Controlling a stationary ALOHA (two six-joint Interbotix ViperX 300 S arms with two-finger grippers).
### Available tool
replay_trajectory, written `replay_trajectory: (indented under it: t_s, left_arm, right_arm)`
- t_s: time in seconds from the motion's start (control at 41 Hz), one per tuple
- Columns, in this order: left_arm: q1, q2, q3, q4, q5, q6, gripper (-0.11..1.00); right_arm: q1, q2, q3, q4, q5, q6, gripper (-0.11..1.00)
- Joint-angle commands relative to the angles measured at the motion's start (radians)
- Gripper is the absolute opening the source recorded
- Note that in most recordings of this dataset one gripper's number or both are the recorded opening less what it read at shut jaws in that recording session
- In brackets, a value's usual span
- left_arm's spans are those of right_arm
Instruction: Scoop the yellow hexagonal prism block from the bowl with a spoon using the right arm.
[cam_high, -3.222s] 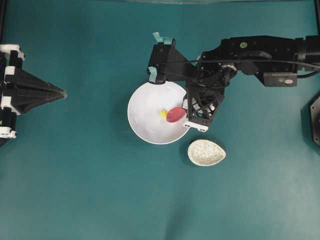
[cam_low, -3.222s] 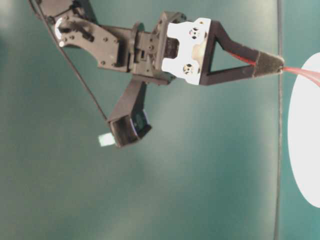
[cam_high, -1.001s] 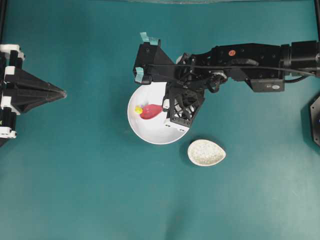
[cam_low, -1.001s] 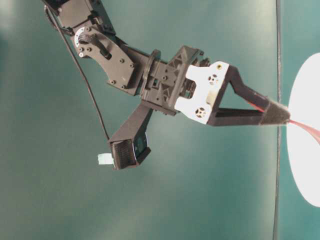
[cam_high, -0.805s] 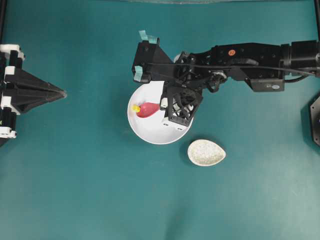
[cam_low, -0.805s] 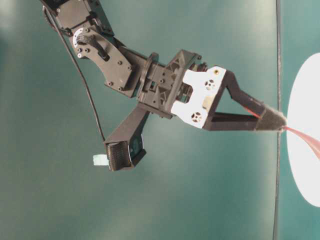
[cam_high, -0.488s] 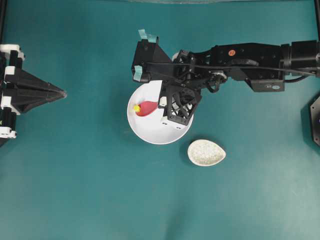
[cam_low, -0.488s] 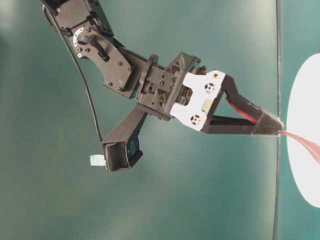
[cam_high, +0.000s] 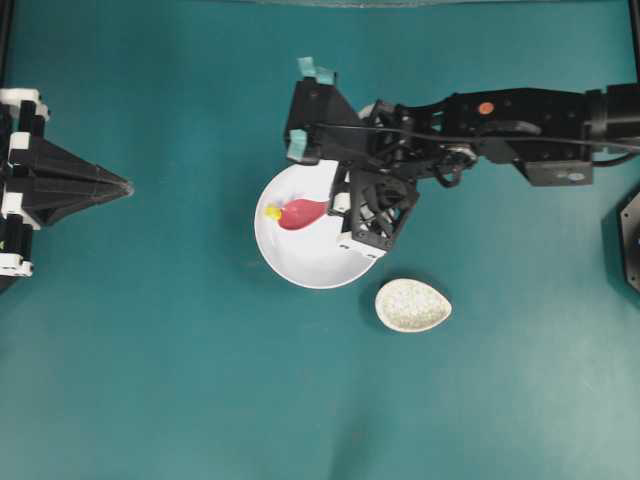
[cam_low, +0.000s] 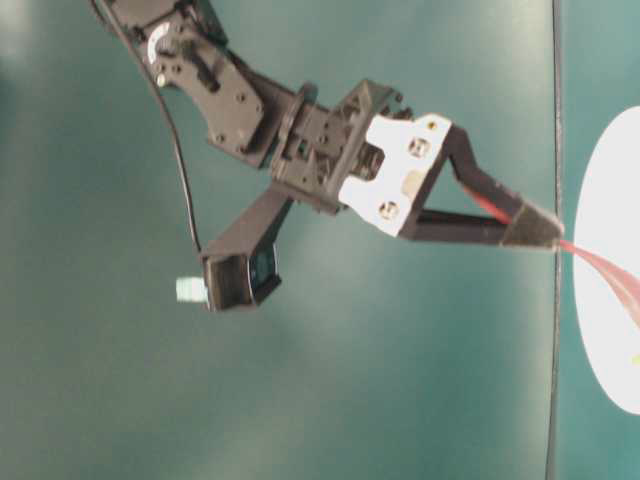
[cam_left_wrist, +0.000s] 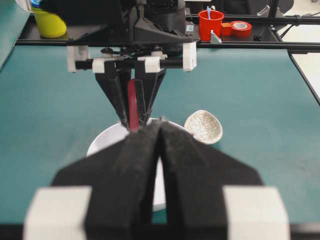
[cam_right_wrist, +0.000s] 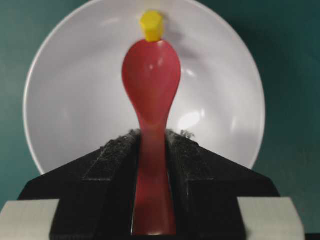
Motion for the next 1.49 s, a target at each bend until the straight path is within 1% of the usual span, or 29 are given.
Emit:
replay_trajectory:
  t_s: [0.0,0.22,0.366,0.561,0.781,0.976,1.074,1.245,1.464]
  left_arm:
    - [0.002,0.008,-0.020,0.003,-0.006,-0.002,-0.01]
    - [0.002,0.008,-0.021,0.002,-0.006,-0.002,-0.01]
    - [0.002,0.008,-0.020,0.003,-0.008,-0.002,-0.01]
    - [0.002,0.008,-0.021,0.003,-0.009,-0.002,-0.01]
    - [0.002,0.008,-0.020,0.002,-0.008,-0.002,-0.01]
    - [0.002,0.008,-0.021,0.003,-0.006,-0.002,-0.01]
    - [0.002,0.009,-0.020,0.003,-0.006,-0.002,-0.01]
    - [0.002,0.008,-0.020,0.003,-0.009,-0.002,-0.01]
    - [0.002,0.008,-0.020,0.003,-0.011,0.000,-0.01]
  right_arm:
    - [0.000,-0.054,0.021,-0.002,-0.048,0.002,0.22]
    - [0.000,-0.107,0.104,0.002,-0.160,0.002,0.22]
    - [0.000,-0.117,0.118,0.002,-0.178,0.002,0.22]
    - [0.000,-0.126,0.118,0.002,-0.169,0.002,0.22]
    - [0.000,-0.209,0.112,0.002,-0.094,0.003,0.22]
    - [0.002,-0.281,0.115,0.005,0.043,0.012,0.22]
    - [0.002,-0.293,0.112,0.006,0.110,0.052,0.22]
    - [0.002,-0.288,0.107,0.005,0.175,0.124,0.22]
    - [0.000,-0.273,0.091,0.008,0.212,0.146,0.22]
